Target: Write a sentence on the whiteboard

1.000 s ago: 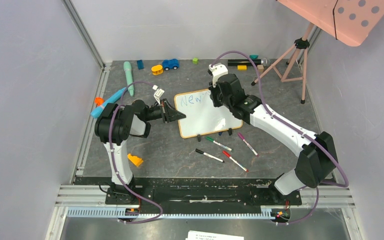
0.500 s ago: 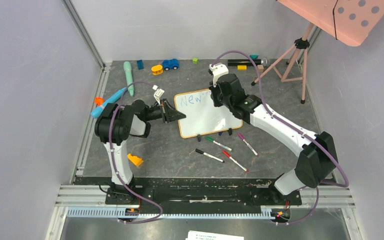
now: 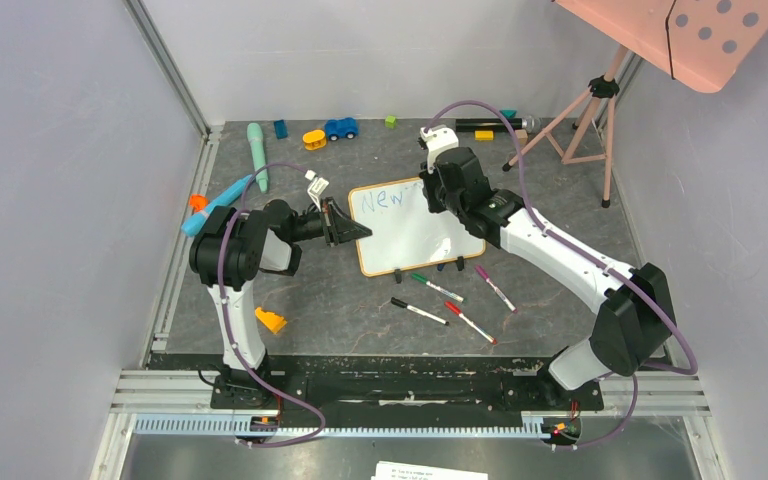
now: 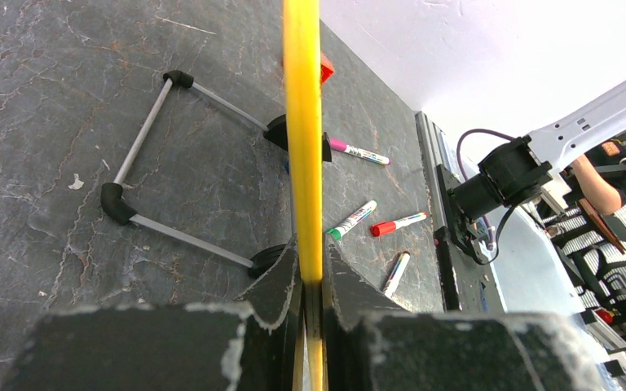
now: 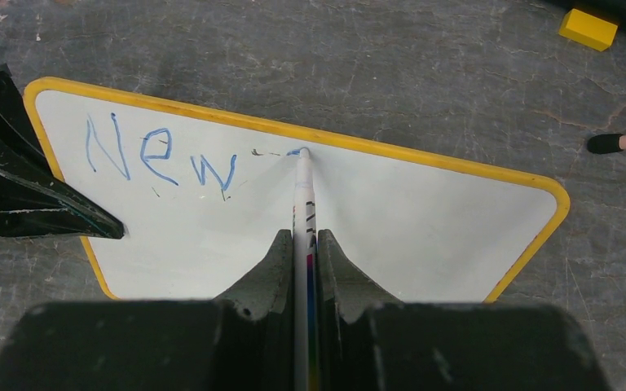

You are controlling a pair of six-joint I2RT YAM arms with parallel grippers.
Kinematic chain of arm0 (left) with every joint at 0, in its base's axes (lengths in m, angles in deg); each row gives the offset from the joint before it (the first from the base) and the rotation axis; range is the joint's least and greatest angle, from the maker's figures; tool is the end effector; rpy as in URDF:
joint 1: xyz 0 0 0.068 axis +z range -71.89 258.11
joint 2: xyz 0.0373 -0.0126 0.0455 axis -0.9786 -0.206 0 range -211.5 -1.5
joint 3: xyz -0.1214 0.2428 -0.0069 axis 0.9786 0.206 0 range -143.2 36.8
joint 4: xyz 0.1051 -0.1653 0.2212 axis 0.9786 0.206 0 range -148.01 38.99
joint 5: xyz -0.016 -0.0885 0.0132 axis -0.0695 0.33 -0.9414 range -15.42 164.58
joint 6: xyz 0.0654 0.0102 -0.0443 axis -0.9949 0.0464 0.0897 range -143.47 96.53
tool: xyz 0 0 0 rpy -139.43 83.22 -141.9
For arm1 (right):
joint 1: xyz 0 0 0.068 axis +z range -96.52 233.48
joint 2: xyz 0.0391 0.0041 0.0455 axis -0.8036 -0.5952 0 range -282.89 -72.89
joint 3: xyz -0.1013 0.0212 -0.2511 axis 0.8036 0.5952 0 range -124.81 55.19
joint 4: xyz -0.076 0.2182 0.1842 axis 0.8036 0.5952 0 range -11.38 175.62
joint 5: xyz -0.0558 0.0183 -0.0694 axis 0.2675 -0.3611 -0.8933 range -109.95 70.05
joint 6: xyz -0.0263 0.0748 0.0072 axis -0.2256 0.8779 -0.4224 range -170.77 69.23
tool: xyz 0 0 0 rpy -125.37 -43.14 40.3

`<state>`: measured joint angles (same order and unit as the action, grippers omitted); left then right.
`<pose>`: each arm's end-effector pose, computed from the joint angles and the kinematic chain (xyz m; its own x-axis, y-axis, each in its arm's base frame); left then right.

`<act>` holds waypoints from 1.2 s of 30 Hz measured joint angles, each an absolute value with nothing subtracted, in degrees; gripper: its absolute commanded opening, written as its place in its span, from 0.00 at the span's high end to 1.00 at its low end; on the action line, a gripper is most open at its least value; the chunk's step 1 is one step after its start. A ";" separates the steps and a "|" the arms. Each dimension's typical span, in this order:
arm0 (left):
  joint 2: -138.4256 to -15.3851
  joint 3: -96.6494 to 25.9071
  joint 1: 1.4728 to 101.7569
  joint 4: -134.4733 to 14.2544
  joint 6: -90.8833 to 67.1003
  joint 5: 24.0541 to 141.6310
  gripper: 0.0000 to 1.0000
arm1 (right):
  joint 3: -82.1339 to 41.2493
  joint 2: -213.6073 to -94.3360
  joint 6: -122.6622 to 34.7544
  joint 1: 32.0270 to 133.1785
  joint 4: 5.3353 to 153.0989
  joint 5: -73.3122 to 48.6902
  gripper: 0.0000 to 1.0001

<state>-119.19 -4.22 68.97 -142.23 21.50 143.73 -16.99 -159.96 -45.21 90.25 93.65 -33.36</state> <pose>0.3479 -0.1209 0.0994 -0.5946 -0.1591 -0.7881 0.7788 0.1297 -0.6138 0.3424 0.2360 0.2915 -0.4385 -0.2100 -0.8739 -0.3807 0.9242 -0.0311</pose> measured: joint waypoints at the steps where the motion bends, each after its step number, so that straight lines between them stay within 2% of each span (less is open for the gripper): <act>1: -119.19 -4.22 68.97 -142.21 21.50 143.73 0.98 | -16.99 -159.96 -45.18 90.25 93.69 -33.40 1.00; 36: -119.19 -4.13 68.92 -142.41 21.48 143.83 0.98 | -11.75 -155.22 -45.91 89.99 91.48 -29.14 1.00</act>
